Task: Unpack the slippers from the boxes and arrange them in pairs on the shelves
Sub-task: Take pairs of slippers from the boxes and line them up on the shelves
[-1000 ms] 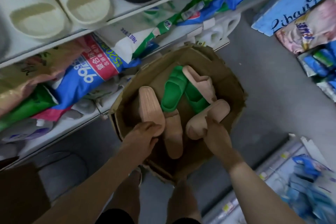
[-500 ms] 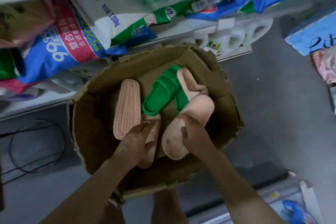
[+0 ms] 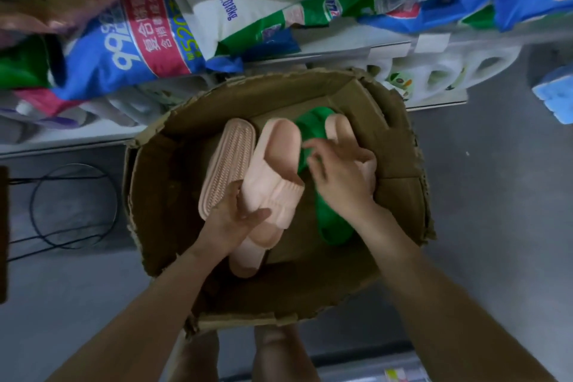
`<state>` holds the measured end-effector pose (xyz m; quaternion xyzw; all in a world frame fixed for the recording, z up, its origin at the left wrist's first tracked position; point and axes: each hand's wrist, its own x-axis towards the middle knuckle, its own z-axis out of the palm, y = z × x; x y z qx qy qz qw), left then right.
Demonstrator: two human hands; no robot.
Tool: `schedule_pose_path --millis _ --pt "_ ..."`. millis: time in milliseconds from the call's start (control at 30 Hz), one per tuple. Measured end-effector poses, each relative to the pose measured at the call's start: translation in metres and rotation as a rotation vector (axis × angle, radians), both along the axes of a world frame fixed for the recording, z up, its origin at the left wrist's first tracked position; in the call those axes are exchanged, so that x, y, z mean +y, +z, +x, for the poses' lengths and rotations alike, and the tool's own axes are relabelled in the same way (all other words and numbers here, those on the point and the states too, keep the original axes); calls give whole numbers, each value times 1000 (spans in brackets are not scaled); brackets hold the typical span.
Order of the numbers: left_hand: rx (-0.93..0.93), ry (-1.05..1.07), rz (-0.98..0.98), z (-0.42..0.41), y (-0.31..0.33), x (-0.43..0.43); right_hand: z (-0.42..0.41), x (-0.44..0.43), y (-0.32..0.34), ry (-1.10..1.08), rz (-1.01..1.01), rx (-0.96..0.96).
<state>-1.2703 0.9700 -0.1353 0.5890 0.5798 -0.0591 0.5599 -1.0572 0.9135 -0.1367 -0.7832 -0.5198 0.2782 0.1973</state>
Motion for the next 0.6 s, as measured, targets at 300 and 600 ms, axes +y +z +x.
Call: schedule_pose_path --millis 300,600 --pt "149 199 35 -51 0 11 37 -24 -32 20 -601 -481" --pt "191 259 -30 -43 -17 15 -16 11 -34 -204 -225 44"
